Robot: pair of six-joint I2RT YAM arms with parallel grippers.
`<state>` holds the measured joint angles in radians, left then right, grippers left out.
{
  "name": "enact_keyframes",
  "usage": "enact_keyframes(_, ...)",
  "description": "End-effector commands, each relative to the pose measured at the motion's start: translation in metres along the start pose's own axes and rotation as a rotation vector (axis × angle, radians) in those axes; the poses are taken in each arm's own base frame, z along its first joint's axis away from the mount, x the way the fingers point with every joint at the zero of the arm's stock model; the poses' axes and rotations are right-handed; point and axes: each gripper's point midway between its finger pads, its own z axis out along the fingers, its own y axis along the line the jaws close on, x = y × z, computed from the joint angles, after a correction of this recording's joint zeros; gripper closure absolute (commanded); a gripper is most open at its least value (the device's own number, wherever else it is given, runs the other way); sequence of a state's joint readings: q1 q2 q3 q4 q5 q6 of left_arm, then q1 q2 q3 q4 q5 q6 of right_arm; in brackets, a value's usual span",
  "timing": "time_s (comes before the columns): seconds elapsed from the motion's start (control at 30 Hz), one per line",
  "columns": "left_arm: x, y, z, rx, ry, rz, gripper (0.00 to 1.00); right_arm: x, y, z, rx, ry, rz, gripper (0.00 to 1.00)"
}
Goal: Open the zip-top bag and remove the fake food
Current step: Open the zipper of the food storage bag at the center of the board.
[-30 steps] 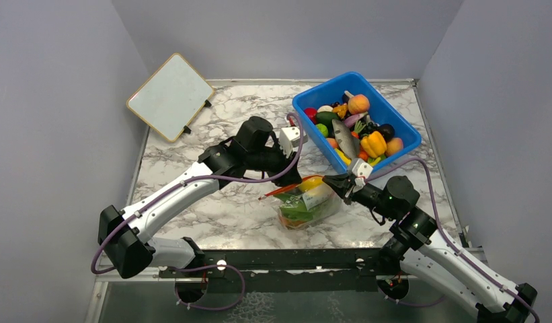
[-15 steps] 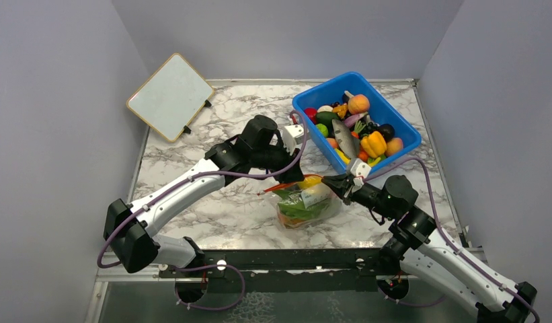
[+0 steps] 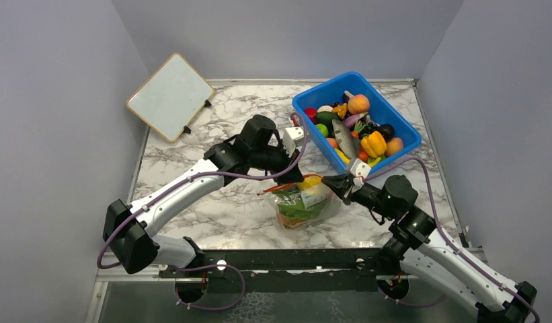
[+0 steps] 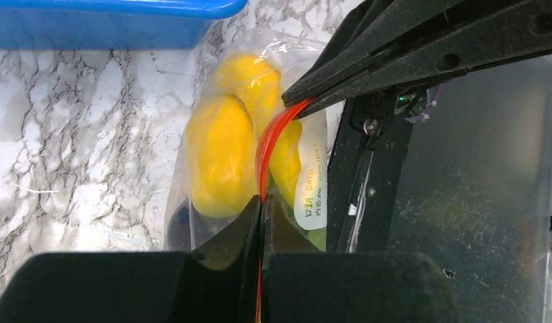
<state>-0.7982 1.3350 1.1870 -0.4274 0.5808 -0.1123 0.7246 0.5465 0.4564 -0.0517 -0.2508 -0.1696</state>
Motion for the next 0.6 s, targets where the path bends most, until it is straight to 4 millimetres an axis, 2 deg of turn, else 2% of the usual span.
enact_keyframes(0.0,-0.012,-0.02,-0.01,0.097,-0.05,0.083,0.89,-0.014,-0.001,-0.002,0.002,-0.043,-0.013,0.99)
enact_keyframes(0.03,-0.014,-0.02,-0.011,0.089,-0.056,0.089,0.8,-0.015,-0.002,-0.002,0.003,-0.044,-0.014,0.99)
enact_keyframes(0.17,-0.021,-0.015,-0.017,0.038,-0.073,0.114,0.67,-0.015,0.0,-0.002,-0.008,-0.046,-0.014,0.99)
enact_keyframes(0.33,-0.018,0.004,-0.019,-0.075,-0.054,0.11,0.66,-0.015,0.001,-0.002,-0.009,-0.05,-0.013,0.99)
enact_keyframes(0.57,-0.018,0.01,-0.017,-0.097,-0.051,0.108,0.71,-0.014,0.001,-0.001,-0.012,-0.047,-0.013,0.99)
